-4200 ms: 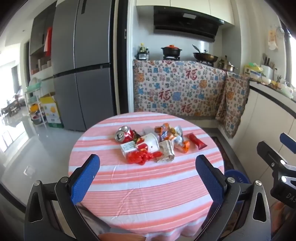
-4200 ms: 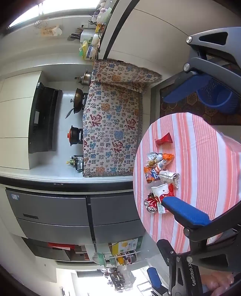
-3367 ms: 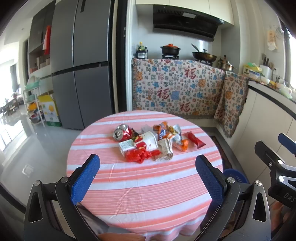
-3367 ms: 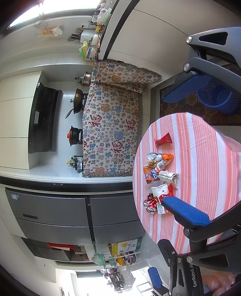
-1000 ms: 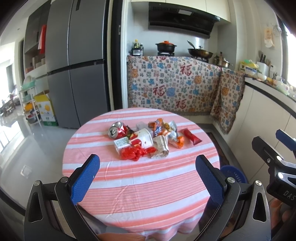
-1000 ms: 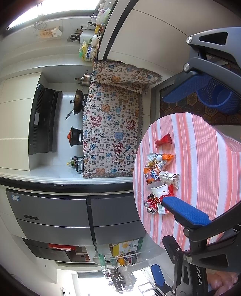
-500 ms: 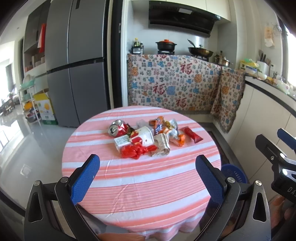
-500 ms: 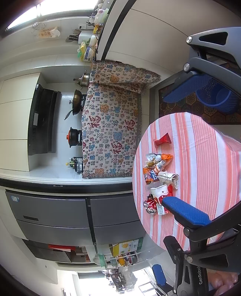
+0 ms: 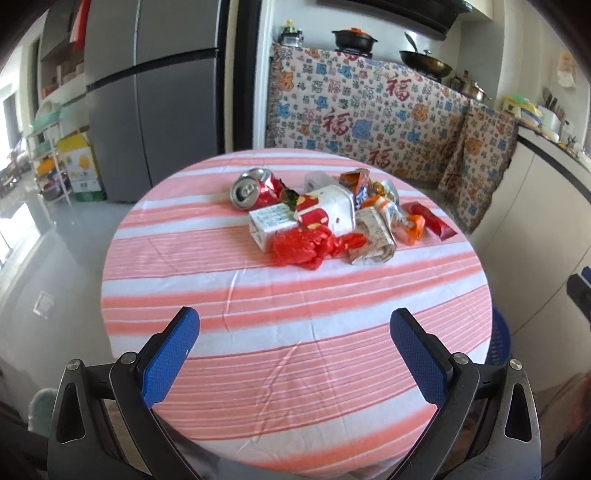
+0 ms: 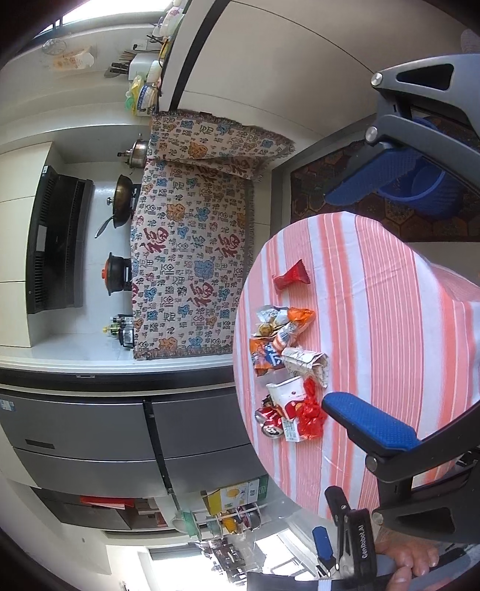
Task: Collect trash
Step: 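Reach the left gripper to the red plastic bag and grasp it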
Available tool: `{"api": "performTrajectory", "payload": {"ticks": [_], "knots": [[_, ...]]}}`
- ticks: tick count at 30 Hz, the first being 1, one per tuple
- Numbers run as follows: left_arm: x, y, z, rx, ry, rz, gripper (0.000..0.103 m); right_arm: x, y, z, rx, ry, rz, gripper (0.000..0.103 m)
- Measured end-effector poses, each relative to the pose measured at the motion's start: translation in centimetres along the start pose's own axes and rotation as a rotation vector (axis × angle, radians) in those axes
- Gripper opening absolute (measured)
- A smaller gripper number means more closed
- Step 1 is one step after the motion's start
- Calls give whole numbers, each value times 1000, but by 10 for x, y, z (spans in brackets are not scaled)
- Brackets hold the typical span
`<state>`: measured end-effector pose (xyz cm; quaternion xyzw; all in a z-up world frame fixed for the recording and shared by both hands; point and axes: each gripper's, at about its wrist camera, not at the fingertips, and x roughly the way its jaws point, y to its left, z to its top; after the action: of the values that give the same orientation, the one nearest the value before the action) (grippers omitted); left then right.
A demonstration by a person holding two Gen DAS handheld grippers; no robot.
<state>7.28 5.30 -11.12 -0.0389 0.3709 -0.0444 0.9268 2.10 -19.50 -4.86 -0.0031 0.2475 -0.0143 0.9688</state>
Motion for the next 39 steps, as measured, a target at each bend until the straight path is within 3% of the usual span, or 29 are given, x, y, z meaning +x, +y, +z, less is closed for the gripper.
{"api": "performTrajectory", "payload": {"ticks": [5,9,13,18,21,24,26,29,35,39], "knots": [[39,-3,23,186,40,-125,102,35,2,-24,3,107,8,103],[76,-14,43,331,64,-146,102,48,10,-36,1,155,37,103],[118,-8,60,351,98,-132,101,50,14,-39,-10,160,43,103],[144,-2,67,311,158,-214,84,54,11,-41,0,175,35,103],[147,-11,63,349,172,-229,79,60,8,-44,13,193,34,103],[149,-19,58,387,190,-210,62,64,7,-46,21,203,36,103],[150,-17,56,380,206,-183,38,64,5,-46,25,201,37,103],[142,-8,54,324,236,-190,25,62,3,-45,30,192,36,103],[105,-4,40,146,290,-202,23,60,-3,-43,48,182,33,103],[92,-5,24,47,328,-201,29,60,-4,-43,50,182,31,103]]}}
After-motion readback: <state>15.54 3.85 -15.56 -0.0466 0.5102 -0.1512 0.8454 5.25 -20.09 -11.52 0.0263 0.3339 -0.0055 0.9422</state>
